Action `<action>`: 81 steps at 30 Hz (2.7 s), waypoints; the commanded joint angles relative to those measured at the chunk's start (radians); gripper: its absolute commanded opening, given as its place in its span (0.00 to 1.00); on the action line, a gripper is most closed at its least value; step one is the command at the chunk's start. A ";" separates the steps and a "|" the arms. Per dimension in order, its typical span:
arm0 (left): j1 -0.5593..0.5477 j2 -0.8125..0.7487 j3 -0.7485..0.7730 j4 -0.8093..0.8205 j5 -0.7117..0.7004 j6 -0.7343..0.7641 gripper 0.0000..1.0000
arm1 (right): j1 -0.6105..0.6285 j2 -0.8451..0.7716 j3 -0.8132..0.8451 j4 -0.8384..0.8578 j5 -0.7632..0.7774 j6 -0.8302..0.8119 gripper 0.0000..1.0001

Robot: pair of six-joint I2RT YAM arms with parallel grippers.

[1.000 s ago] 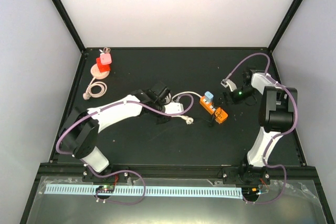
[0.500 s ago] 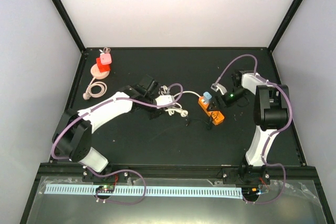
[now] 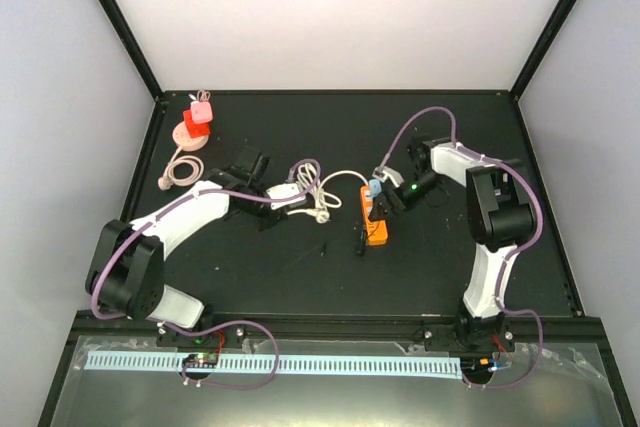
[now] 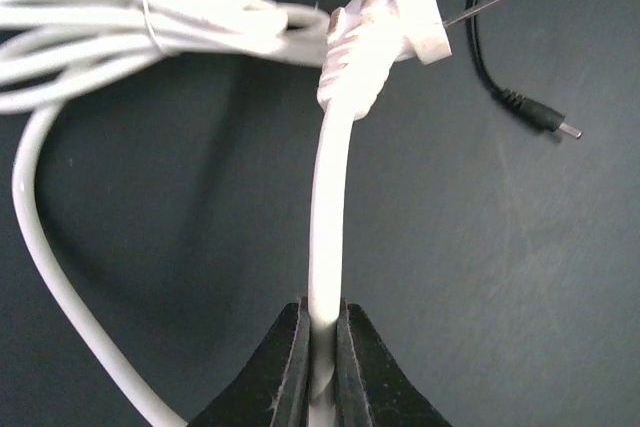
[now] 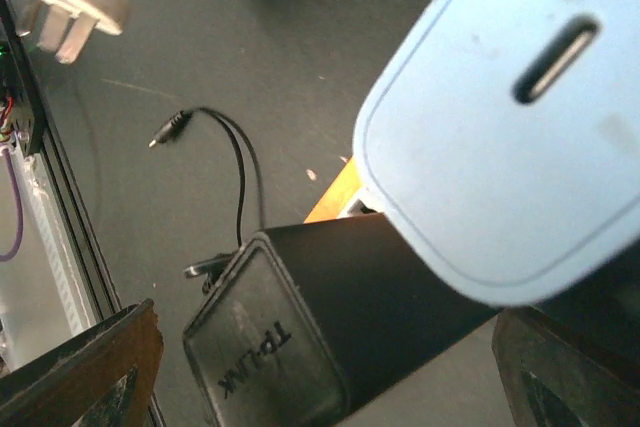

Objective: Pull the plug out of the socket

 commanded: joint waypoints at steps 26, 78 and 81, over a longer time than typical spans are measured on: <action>0.243 0.006 -0.136 0.078 -0.109 0.151 0.31 | 0.259 0.028 0.085 0.179 -0.220 0.123 0.97; -0.167 0.255 0.343 0.157 0.065 -0.535 0.98 | -0.032 -0.170 -0.015 0.392 -0.175 0.317 0.85; -0.185 0.295 0.398 0.125 0.028 -0.485 0.93 | -0.034 -0.166 -0.019 0.397 -0.171 0.318 0.85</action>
